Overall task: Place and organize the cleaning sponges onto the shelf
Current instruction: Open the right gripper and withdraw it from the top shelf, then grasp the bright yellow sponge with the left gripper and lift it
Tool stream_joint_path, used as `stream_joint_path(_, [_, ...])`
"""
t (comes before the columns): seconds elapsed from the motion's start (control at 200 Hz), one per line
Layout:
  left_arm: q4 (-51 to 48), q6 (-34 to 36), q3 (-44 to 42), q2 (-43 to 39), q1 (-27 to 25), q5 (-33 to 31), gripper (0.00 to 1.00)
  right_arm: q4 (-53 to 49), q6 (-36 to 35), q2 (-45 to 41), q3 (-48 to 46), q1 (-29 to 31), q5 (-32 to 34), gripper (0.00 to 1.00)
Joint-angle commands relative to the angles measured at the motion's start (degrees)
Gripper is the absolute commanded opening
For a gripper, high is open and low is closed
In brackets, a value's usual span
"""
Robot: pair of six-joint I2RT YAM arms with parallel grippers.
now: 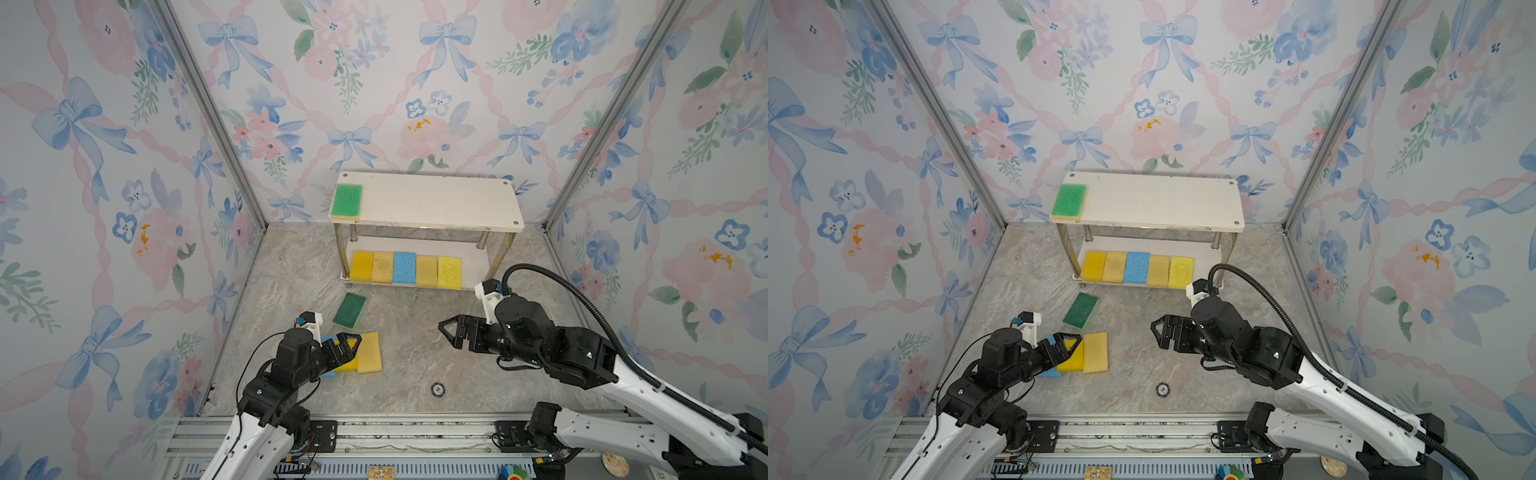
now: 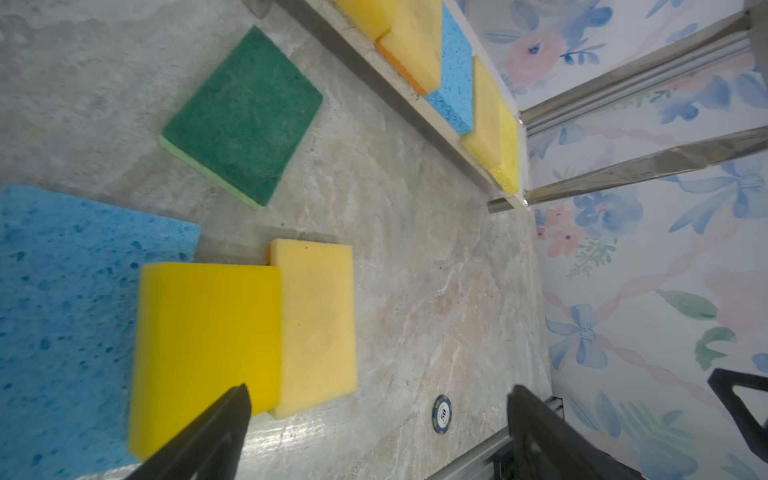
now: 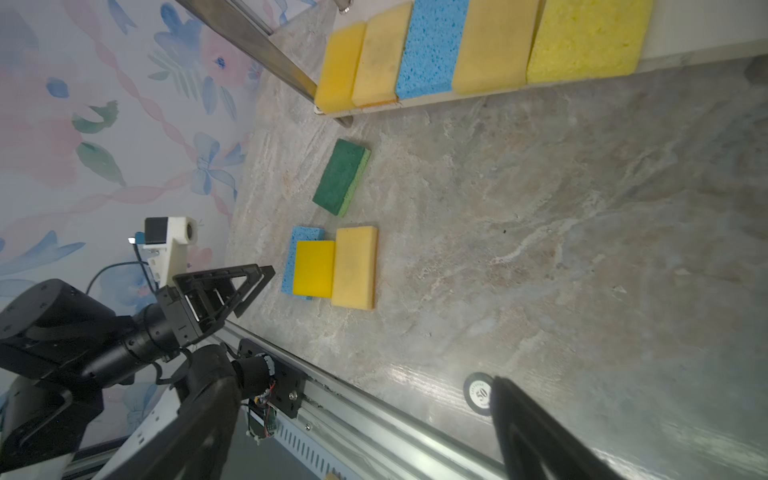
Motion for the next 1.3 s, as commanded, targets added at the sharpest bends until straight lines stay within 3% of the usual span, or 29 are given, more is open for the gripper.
stream_joint_path(0.0, [-3.05, 1.42, 2.32, 3.83, -0.81, -8.07, 0.98, 1.63, -1.92, -2.1, -2.72, 0.48, -1.47, 0.97])
stream_joint_path(0.275, [-1.7, -0.04, 4.69, 18.1, -3.84, -12.21, 0.92, 2.79, -7.02, 0.82, -0.89, -0.59, -4.36, 0.97])
stream_joint_path(0.505, [-1.57, 1.17, 8.02, 25.16, -3.91, -17.74, 0.87, 4.94, -7.88, 0.47, -1.16, -4.27, -9.31, 0.97])
stream_joint_path(0.685, [-0.81, 2.74, 8.86, 32.54, -3.94, -16.93, 0.79, 4.46, -8.49, -1.03, -1.95, -7.2, -11.45, 0.97])
stream_joint_path(0.875, [-0.29, 3.18, 9.0, 34.98, -3.76, -17.31, 0.76, 5.92, -9.02, -1.06, -3.09, -9.68, -13.92, 0.97])
stream_joint_path(1.235, [-0.43, 3.27, 8.9, 39.81, -3.31, -16.1, 0.53, 9.02, -9.24, -0.02, -6.19, -12.02, -16.96, 0.97])
stream_joint_path(1.295, [-0.42, 3.8, 9.13, 40.54, -3.29, -15.75, 0.4, 8.82, -9.12, -0.09, -6.61, -12.03, -16.95, 0.97])
